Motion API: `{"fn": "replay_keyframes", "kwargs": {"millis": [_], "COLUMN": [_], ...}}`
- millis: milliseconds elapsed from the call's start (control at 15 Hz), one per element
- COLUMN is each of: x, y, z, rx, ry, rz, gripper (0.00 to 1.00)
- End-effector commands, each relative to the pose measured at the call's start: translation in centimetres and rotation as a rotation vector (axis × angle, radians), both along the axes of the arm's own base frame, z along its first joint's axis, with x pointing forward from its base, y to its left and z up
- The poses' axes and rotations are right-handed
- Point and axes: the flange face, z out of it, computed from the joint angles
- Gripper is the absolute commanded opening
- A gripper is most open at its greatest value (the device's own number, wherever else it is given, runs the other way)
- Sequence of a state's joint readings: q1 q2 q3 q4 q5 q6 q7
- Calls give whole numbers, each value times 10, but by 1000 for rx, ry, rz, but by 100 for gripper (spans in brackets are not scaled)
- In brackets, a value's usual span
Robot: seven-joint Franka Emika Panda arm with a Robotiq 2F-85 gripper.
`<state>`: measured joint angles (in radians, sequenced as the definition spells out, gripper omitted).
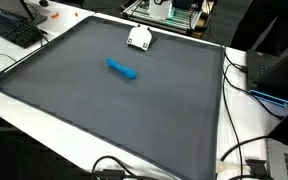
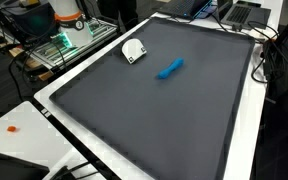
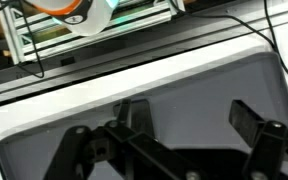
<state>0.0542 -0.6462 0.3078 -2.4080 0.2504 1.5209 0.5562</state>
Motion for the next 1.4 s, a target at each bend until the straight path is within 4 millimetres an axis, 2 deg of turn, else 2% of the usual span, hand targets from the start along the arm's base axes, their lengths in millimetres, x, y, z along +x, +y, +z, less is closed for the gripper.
{"fn": "replay_keyframes", "kwargs": {"millis": [0, 267, 667, 733, 1000, 1333], "x": [4, 9, 19, 40, 61, 72], "y": [3, -10, -40, -38, -50, -75], "z": [-39, -83, -140, -136, -157, -194], "rx": [55, 70, 50, 44, 23, -127], "ry": [-34, -101, -218, -241, -315, -300], "rz": [-195, -399, -699, -746, -962, -1120], "gripper": [100, 100, 100, 100, 100, 100]}}
